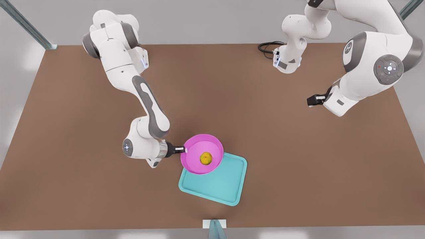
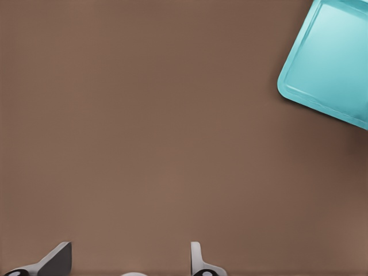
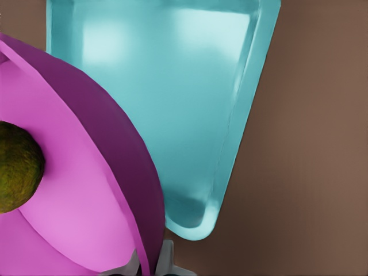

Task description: Place the orange on the plate with the left arm and the plate on the tray with the right arm

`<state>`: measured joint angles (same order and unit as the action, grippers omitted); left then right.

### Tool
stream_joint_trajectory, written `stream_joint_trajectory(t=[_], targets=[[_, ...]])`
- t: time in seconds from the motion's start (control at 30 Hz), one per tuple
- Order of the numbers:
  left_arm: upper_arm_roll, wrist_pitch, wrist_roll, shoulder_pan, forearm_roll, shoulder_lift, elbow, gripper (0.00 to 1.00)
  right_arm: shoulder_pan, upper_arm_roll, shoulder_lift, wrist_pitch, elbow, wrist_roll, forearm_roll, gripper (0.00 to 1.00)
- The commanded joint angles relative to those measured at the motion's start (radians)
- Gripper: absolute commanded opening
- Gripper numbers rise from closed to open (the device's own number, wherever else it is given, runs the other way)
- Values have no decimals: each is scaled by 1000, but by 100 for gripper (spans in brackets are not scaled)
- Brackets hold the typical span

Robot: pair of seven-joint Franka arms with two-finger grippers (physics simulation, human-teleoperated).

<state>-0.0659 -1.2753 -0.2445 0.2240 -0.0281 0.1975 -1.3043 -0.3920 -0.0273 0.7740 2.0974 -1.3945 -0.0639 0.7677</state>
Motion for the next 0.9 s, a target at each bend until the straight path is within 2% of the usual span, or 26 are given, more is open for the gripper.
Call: stream_joint_trajectory(t=[0.0,0.23,0.5,0.53,0.57,0.73,0.8,0.83,0.87], targets=[[0,1,2,0,1,-1,0,100,2,-3,51,0,74,27,1,21],[-2,1,4,0,2,0,0,100,-7,0,205,92,223,81,9,21],[-8,1,21,-2,5,-3,0,100,-5,-2,248,124,264,87,7,21],[-8,-1,20,0,5,-3,2,100,-4,-2,246,124,262,87,9,80],[-8,-1,22,-2,5,-1,0,100,-5,0,235,124,256,85,7,100],[-11,-1,17,-2,2,-3,2,100,-37,10,165,104,249,117,10,100],[-9,-1,7,-2,2,-1,2,100,-36,26,36,64,121,137,1,100],[-9,-2,8,0,1,-1,2,100,-22,17,-42,-22,37,136,-66,100],[-9,-2,8,-2,1,-1,2,100,25,15,-131,-124,-44,134,-235,100]])
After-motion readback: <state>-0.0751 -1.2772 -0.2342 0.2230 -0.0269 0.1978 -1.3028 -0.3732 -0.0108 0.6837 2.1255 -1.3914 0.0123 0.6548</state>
